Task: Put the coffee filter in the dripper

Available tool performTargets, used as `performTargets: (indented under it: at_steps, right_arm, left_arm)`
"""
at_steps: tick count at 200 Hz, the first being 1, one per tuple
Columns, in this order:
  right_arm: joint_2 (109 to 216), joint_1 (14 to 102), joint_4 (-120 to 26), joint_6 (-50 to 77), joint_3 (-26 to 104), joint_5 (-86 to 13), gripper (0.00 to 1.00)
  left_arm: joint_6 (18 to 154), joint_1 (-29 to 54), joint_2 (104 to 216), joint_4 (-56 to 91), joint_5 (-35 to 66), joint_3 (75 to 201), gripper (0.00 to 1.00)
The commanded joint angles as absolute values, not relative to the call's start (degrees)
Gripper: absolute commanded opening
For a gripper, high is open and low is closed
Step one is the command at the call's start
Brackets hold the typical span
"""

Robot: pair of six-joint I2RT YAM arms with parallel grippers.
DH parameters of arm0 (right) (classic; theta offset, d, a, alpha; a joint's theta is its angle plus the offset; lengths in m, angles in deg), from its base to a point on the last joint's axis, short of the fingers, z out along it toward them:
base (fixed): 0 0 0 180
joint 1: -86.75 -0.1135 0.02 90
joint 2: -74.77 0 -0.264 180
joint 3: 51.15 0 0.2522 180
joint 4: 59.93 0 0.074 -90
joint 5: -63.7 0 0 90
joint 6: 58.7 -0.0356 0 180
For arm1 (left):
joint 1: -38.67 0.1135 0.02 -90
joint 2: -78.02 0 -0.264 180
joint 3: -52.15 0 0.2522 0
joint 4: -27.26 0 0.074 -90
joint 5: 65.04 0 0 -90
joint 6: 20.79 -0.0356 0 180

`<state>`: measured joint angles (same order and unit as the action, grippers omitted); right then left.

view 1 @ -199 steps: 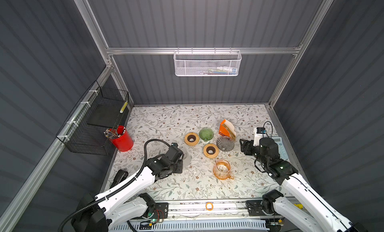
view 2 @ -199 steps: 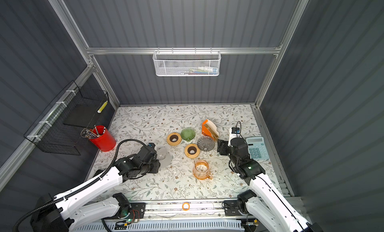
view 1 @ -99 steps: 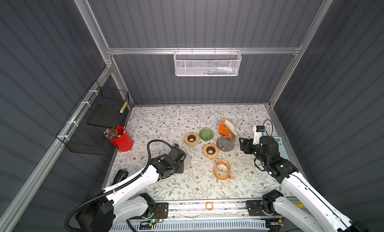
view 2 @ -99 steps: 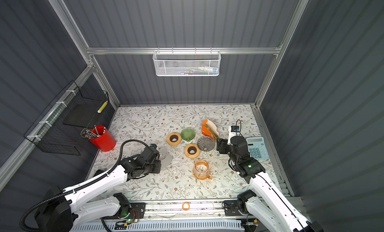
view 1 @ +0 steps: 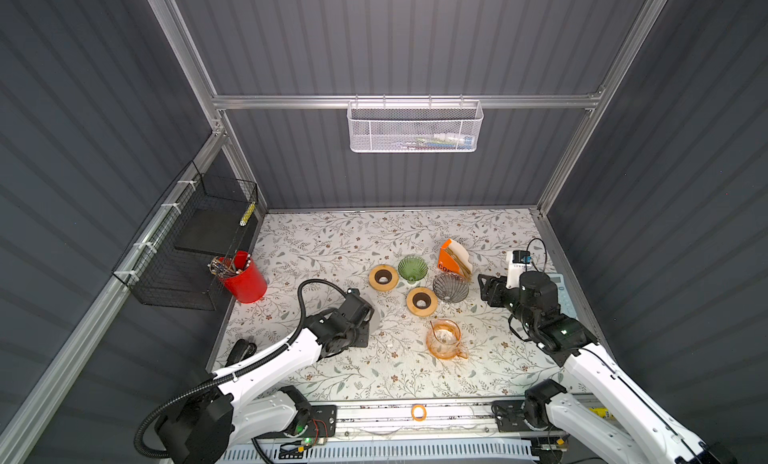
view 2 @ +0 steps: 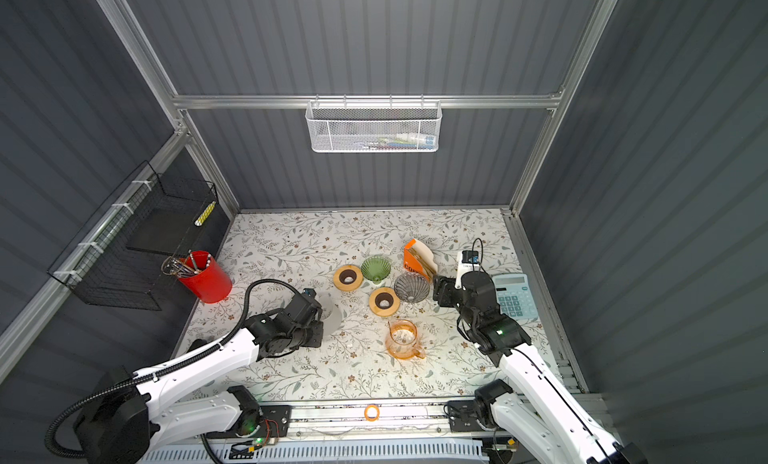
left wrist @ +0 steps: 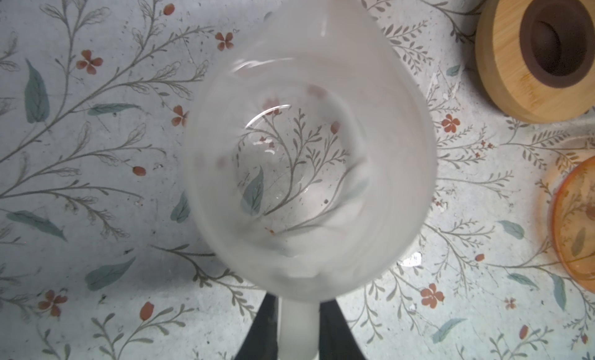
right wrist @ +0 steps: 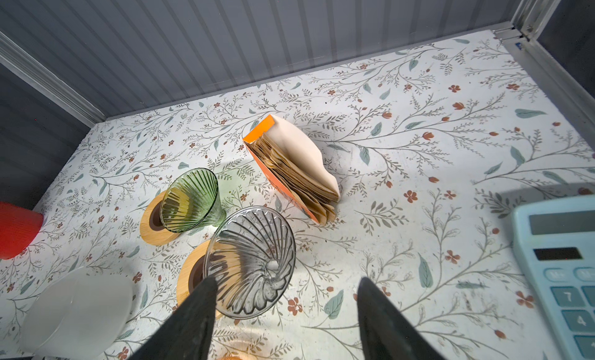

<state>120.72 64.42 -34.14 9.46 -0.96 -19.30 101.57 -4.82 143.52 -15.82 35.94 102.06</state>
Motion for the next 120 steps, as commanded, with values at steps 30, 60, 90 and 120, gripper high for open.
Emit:
performTargets:
  at_steps: [30, 60, 90, 120]
  right_arm:
    - [119.61, 64.22, -33.77, 10.30, 0.53, -19.30, 0.69]
    - [118.91, 64.16, -33.15, 10.30, 0.76, -19.40, 0.69]
    - [118.11, 64.17, -32.72, 10.80, 0.87, -19.22, 0.69]
    - [117.53, 64.17, -31.76, 11.28, 1.13, -18.74, 0.69]
  left_arm:
    - [100.04, -5.10, 143.49, -18.36, 37.26, 103.26, 0.13]
    - [99.58, -5.26, 143.37, -19.03, 36.45, 104.16, 0.09]
    - [98.45, -6.17, 143.06, -19.95, 33.73, 105.49, 0.07]
    - [97.66, -8.60, 142.82, -22.55, 33.54, 107.51, 0.07]
